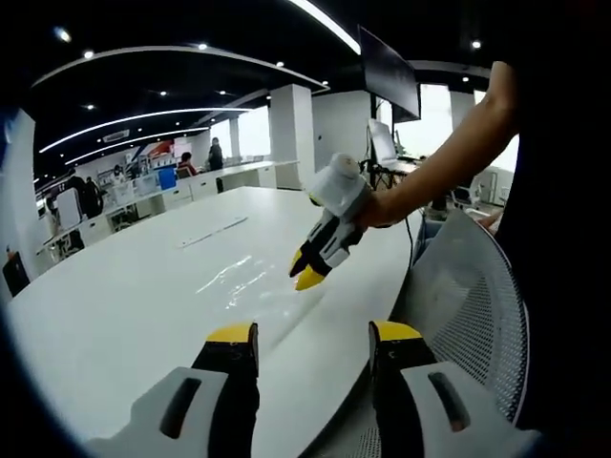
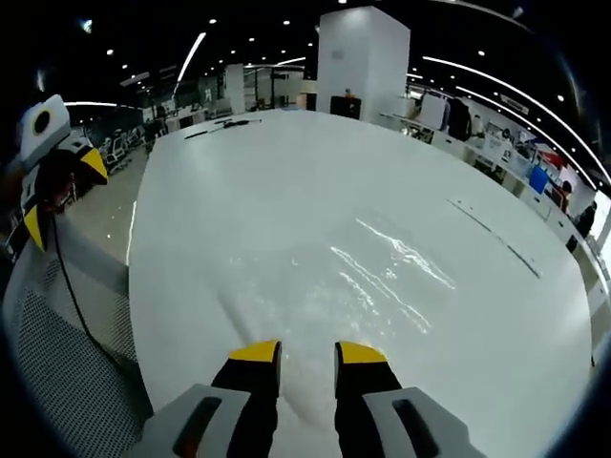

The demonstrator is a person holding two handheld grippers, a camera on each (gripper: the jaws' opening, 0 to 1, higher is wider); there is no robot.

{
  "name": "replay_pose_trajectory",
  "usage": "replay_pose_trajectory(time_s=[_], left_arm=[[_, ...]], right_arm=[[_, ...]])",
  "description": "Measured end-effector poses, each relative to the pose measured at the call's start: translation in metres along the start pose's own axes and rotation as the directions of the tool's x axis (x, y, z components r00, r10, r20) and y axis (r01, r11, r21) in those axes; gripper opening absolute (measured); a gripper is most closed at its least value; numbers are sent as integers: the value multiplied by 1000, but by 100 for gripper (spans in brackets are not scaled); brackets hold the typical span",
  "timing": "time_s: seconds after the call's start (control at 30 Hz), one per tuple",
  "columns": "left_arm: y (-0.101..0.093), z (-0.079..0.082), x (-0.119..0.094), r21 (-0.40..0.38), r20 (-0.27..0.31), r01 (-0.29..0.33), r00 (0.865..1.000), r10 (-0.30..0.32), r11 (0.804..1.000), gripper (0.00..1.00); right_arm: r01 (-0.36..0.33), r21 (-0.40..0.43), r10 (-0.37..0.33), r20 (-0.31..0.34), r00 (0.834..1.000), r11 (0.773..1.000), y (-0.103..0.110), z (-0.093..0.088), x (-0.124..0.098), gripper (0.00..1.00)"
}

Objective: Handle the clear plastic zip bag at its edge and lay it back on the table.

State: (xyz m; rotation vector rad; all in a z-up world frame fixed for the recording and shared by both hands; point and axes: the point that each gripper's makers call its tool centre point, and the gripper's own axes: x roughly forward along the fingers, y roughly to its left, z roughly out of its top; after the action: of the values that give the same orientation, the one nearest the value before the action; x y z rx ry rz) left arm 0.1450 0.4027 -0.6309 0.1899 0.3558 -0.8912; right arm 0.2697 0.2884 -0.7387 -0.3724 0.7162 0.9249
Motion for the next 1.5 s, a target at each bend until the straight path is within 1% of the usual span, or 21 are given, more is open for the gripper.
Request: replay_pose_trajectory(time_s=[0.03, 0.1, 0.27, 0.37, 0.5, 0.57, 0.67, 0.77, 0.83, 0.9, 0.97, 1.1, 1.2, 1.27, 1.4, 1.5], left_arm=[[0, 0, 0, -1, -2, 0, 1000, 0, 1000, 45], [-1, 0, 2, -3, -7, 5, 1000, -5, 1000, 46], [-3, -1, 5, 0, -13, 16, 1000, -16, 1000, 47], [-4, -1, 7, 9, -17, 18, 1000, -18, 1000, 45], [-2, -1, 7, 1, -10, 7, 1000, -7, 1000, 48], [0, -2, 7, -8, -8, -1, 1000, 1, 1000, 50], [4, -5, 6, -19, -5, -12, 1000, 11, 1000, 50], [7, -9, 6, -19, -9, -22, 1000, 22, 1000, 51], [9, -11, 6, -13, -11, -31, 999, 31, 999, 52], [10, -12, 6, -16, -12, -34, 999, 33, 999, 52], [13, -15, 5, -11, -16, -37, 999, 36, 999, 52], [14, -19, 6, -8, -22, -32, 999, 32, 999, 55], [16, -24, 7, 0, -32, -25, 999, 25, 1000, 56], [16, -25, 7, 3, -34, -25, 999, 25, 1000, 57], [17, -24, 8, 5, -33, -30, 999, 30, 1000, 61], [17, -24, 7, 8, -32, -30, 999, 31, 1000, 62]], right_arm=[[4, 19, -4, 18, 1000, 1000, 0, 1, -2, 25], [8, 39, -10, 33, 999, 999, 0, 0, -7, 28], [24, 52, -28, 63, 998, 998, -1, -5, -19, 37], [37, 59, -41, 82, 996, 998, -3, -7, -27, 42], [67, 78, -75, 99, 992, 995, -7, -13, -45, 49], [69, 96, -79, 111, 991, 993, -7, -17, -51, 52], [88, 105, -100, 113, 989, 991, -6, -23, -68, 57], [98, 109, -111, 119, 987, 989, -7, -27, -78, 61], [105, 113, -121, 139, 983, 988, -7, -27, -88, 65], [111, 111, -126, 141, 982, 988, -5, -29, -95, 69], [131, 101, -145, 145, 979, 986, -4, -33, -105, 72], [148, 96, -162, 151, 975, 984, -2, -41, -115, 78], [157, 114, -174, 166, 971, 981, 1, -43, -123, 82], [157, 123, -177, 180, 968, 980, 4, -44, -128, 84], [155, 113, -174, 190, 966, 982, 15, -49, -135, 88], [159, 123, -182, 213, 960, 980, 19, -50, -140, 94]])
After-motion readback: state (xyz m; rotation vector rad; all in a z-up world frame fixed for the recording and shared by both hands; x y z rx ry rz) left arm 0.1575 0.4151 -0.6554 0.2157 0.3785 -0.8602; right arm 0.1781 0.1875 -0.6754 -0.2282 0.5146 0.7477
